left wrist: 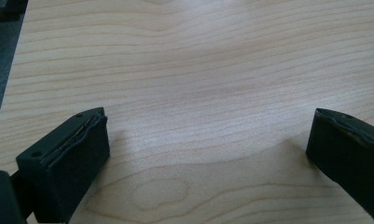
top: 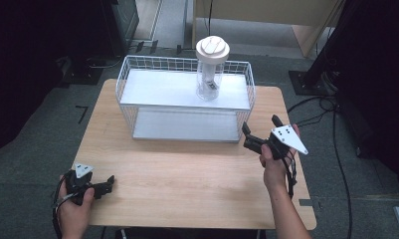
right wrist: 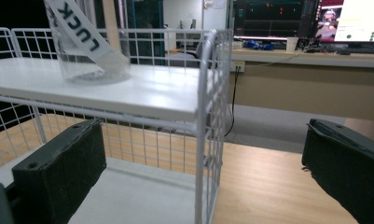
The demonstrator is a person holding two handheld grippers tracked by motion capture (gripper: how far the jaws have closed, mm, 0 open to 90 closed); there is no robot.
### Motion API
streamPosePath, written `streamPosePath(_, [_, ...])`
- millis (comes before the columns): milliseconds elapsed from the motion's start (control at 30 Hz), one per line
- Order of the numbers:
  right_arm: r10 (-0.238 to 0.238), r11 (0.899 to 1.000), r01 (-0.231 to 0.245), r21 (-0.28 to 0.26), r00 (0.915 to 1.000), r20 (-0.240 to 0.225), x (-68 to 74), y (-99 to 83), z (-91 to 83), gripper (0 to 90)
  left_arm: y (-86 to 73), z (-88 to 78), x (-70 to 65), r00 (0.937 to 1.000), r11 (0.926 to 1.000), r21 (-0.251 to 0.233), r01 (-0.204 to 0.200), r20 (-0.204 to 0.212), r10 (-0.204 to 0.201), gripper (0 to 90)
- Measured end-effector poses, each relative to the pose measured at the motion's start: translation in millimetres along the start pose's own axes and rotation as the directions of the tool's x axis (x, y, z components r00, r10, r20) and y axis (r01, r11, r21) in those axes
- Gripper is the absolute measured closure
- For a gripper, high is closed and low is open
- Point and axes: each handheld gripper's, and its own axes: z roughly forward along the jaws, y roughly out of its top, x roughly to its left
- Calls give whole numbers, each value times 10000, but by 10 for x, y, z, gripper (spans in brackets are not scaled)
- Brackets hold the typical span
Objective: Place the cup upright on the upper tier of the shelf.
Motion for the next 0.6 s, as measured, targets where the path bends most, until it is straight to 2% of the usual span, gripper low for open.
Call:
streamPosePath(433, [146,9991,-164,391,9989,451,-215,-311,-217,0,0,0,0,10000,10000,2,-3,2,3,0])
streamPosePath(600, [423,9977,-464,495,9957,822,-333,-459,-321,0,3,2,-3,10000,10000,4,17,-13,-17,0])
